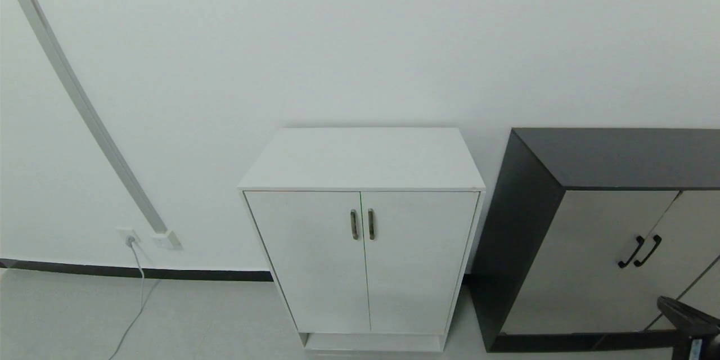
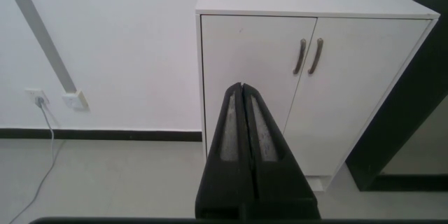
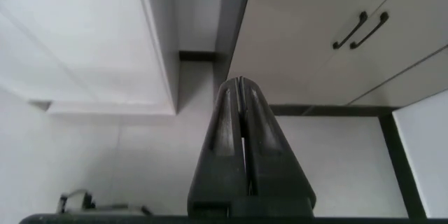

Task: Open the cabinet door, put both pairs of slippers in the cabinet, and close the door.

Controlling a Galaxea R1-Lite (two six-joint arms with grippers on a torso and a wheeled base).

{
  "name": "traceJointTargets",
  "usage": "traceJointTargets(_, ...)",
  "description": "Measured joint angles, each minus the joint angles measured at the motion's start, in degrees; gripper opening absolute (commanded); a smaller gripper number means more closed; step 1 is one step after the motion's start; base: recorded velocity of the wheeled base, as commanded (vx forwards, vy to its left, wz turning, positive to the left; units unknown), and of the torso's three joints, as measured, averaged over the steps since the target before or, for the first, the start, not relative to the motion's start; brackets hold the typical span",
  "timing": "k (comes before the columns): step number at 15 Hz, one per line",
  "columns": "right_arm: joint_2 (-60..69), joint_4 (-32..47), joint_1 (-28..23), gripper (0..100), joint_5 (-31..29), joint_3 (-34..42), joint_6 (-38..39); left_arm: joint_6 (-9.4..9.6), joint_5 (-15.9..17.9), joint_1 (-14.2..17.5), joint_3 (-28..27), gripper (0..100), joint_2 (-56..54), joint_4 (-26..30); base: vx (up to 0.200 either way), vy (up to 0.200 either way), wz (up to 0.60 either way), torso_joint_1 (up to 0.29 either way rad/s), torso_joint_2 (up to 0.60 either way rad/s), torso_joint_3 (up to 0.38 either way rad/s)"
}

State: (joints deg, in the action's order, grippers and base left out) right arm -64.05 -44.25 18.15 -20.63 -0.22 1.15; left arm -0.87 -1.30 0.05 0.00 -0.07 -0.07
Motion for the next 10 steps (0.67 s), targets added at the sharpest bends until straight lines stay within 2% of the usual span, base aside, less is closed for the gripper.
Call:
traceJointTargets(4, 16.81, 20.11, -0.13, 0, 7.72, -0.41, -0.22, 0.00, 0.00, -0.02, 0.00, 0, 0.00, 0.00, 0.000, 0.000, 0.00, 0.000, 0.00, 0.000)
traceJointTargets(7, 27.32, 32.79, -0.02, 0, 18.05, -0.62, -0.26, 0.00, 0.00, 0.00, 0.00, 0, 0.00, 0.00, 0.000, 0.000, 0.00, 0.000, 0.00, 0.000)
traceJointTargets(9, 31.89, 37.17, 0.15, 0, 23.71, -0.55, -0.33, 0.00, 0.00, 0.00, 0.00, 0, 0.00, 0.00, 0.000, 0.000, 0.00, 0.000, 0.00, 0.000)
traceJointTargets(10, 33.12, 37.47, 0.20, 0, 24.65, -0.46, -0.37, 0.00, 0.00, 0.00, 0.00, 0, 0.00, 0.00, 0.000, 0.000, 0.00, 0.000, 0.00, 0.000)
